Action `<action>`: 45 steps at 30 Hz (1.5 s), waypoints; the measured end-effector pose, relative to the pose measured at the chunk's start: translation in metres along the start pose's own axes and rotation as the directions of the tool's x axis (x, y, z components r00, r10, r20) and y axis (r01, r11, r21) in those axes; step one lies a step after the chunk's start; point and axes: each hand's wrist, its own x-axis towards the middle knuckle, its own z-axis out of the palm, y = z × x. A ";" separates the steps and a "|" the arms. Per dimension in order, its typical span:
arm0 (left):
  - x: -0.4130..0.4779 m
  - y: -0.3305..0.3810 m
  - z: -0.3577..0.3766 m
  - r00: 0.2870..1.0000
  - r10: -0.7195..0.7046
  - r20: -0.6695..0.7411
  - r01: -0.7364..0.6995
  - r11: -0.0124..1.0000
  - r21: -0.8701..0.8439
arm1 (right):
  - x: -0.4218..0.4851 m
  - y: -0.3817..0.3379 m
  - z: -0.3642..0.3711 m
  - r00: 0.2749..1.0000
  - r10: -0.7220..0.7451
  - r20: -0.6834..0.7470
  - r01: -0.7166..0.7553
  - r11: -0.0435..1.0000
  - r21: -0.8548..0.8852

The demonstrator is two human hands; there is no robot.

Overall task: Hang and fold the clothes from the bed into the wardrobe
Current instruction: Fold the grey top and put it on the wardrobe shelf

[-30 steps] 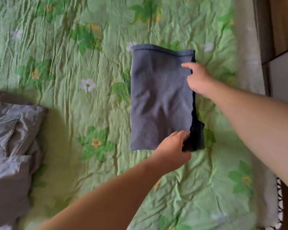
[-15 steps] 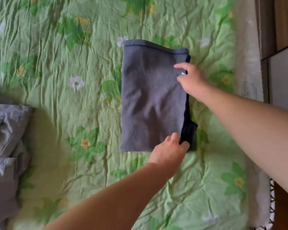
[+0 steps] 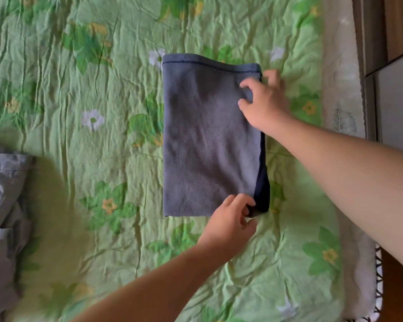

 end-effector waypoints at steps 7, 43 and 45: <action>-0.037 -0.011 -0.007 0.693 -0.689 0.210 0.516 0.271 -0.813 | 0.056 -0.065 -0.008 0.956 -0.070 0.285 0.116 0.982 -0.149; -0.080 -0.119 -0.211 0.914 -0.247 -0.322 0.107 0.912 -0.396 | -0.128 -0.018 0.048 0.840 0.414 0.350 -0.533 0.516 0.671; -0.077 -0.121 -0.213 0.915 -0.255 -0.312 0.105 0.899 -0.426 | -0.117 -0.016 0.045 0.818 0.377 0.435 -0.574 0.485 0.660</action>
